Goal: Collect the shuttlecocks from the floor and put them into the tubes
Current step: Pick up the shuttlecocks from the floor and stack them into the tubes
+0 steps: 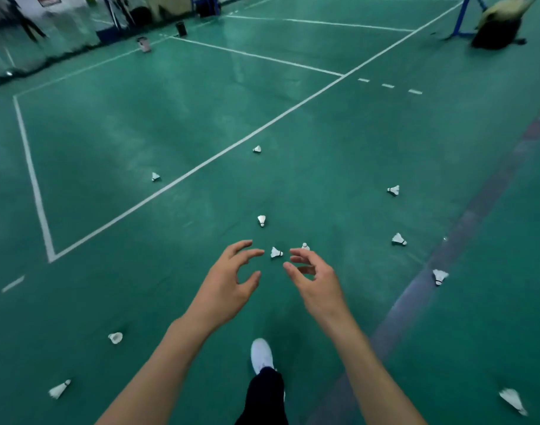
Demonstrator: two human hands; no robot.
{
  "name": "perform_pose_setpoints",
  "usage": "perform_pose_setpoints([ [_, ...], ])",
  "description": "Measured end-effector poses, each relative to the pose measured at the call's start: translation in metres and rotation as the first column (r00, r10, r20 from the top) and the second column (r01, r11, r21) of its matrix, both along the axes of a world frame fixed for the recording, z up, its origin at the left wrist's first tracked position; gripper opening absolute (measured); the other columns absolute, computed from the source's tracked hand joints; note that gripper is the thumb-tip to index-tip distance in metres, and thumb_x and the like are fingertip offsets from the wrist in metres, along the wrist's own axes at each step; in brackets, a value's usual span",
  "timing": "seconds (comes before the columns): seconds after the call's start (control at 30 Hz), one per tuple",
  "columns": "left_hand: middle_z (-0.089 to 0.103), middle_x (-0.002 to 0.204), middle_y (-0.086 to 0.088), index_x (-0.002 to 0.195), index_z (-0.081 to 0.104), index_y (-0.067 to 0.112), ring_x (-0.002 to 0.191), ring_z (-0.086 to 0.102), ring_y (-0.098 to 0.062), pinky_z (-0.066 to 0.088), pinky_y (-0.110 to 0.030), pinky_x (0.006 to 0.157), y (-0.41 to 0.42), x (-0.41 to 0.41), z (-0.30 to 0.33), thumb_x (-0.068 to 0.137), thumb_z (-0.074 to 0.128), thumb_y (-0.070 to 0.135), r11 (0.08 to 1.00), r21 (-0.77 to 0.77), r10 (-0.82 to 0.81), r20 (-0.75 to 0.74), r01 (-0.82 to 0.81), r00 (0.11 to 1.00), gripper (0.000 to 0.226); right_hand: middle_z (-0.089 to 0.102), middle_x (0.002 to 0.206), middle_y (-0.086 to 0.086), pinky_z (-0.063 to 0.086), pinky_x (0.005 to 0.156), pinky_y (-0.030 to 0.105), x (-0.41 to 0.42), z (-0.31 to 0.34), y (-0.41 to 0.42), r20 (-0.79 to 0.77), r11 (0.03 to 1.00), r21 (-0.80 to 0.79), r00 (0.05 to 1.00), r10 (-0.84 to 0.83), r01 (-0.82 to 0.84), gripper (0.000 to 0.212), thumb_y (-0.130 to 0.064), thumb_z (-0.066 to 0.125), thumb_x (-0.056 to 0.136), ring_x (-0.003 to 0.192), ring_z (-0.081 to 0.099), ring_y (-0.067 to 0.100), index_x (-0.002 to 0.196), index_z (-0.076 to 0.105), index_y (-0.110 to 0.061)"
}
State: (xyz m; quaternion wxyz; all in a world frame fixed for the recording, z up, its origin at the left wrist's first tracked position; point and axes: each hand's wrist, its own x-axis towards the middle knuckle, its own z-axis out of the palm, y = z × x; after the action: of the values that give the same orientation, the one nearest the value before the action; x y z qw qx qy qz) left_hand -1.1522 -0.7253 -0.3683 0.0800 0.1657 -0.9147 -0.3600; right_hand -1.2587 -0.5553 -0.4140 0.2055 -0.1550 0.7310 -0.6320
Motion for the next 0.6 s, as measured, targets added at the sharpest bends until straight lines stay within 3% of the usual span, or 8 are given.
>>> perform_pose_setpoints([
  [0.07, 0.046, 0.144, 0.016, 0.126, 0.064, 0.036, 0.114, 0.058, 0.000, 0.045, -0.012, 0.088, -0.023, -0.045, -0.018, 0.093, 0.070, 0.018, 0.998, 0.062, -0.016, 0.008, 0.015, 1.000, 0.038, 0.071, 0.111, -0.018, 0.051, 0.084, 0.021, -0.037, -0.015, -0.014, 0.030, 0.999, 0.031, 0.999, -0.025, 0.024, 0.025, -0.031, 0.077, 0.092, 0.100, 0.068, 0.007, 0.116, 0.070, -0.036],
  [0.13, 0.047, 0.143, 0.016, 0.123, 0.063, 0.040, 0.112, 0.060, -0.001, 0.049, -0.017, 0.082, -0.050, -0.099, -0.039, 0.094, 0.070, 0.016, 0.992, 0.113, -0.051, 0.018, 0.049, 0.999, 0.039, 0.071, 0.112, -0.018, 0.053, 0.085, 0.026, -0.081, -0.032, -0.030, 0.040, 0.995, 0.080, 0.997, -0.062, 0.058, 0.021, -0.030, 0.077, 0.092, 0.100, 0.068, 0.010, 0.109, 0.069, -0.041],
  [0.27, 0.048, 0.141, 0.015, 0.119, 0.062, 0.043, 0.110, 0.061, -0.003, 0.052, -0.025, 0.084, -0.103, -0.211, -0.082, 0.095, 0.068, 0.013, 0.975, 0.199, -0.108, 0.057, 0.095, 0.992, 0.040, 0.068, 0.119, -0.013, 0.056, 0.091, 0.038, -0.186, -0.041, -0.069, 0.028, 0.973, 0.226, 0.998, -0.052, 0.045, 0.019, -0.029, 0.074, 0.094, 0.100, 0.066, 0.014, 0.107, 0.066, -0.040],
  [0.37, 0.051, 0.138, 0.014, 0.112, 0.064, 0.046, 0.105, 0.064, -0.002, 0.052, -0.021, 0.086, -0.142, -0.302, -0.118, 0.094, 0.067, 0.010, 0.948, 0.310, -0.104, 0.098, 0.069, 0.990, 0.040, 0.070, 0.113, -0.014, 0.056, 0.087, 0.035, -0.275, -0.041, -0.107, 0.020, 0.959, 0.273, 0.997, -0.079, 0.070, 0.016, -0.029, 0.072, 0.095, 0.096, 0.066, 0.013, 0.105, 0.066, -0.039],
  [0.5, 0.071, 0.112, -0.005, 0.104, 0.071, 0.037, 0.085, 0.066, -0.014, 0.056, -0.037, 0.078, -0.190, -0.409, -0.207, 0.093, 0.064, 0.009, 0.838, 0.499, 0.077, 0.292, -0.221, 0.953, 0.031, 0.072, 0.096, -0.018, 0.042, 0.060, 0.009, -0.379, -0.080, -0.164, 0.046, 0.955, 0.292, 0.996, -0.071, 0.055, 0.010, -0.025, 0.065, 0.100, 0.071, 0.062, -0.004, 0.101, 0.071, -0.033],
  [0.6, 0.071, 0.116, -0.008, 0.106, 0.071, 0.026, 0.086, 0.071, -0.014, 0.055, -0.031, 0.066, -0.217, -0.459, -0.310, 0.096, 0.058, 0.011, 0.675, 0.562, 0.194, 0.491, -0.479, 0.849, 0.022, 0.074, 0.088, -0.014, 0.043, 0.064, 0.012, -0.437, -0.159, -0.196, 0.149, 0.955, 0.294, 0.984, -0.097, 0.049, 0.012, -0.024, 0.064, 0.100, 0.072, 0.063, -0.003, 0.094, 0.072, -0.030],
])
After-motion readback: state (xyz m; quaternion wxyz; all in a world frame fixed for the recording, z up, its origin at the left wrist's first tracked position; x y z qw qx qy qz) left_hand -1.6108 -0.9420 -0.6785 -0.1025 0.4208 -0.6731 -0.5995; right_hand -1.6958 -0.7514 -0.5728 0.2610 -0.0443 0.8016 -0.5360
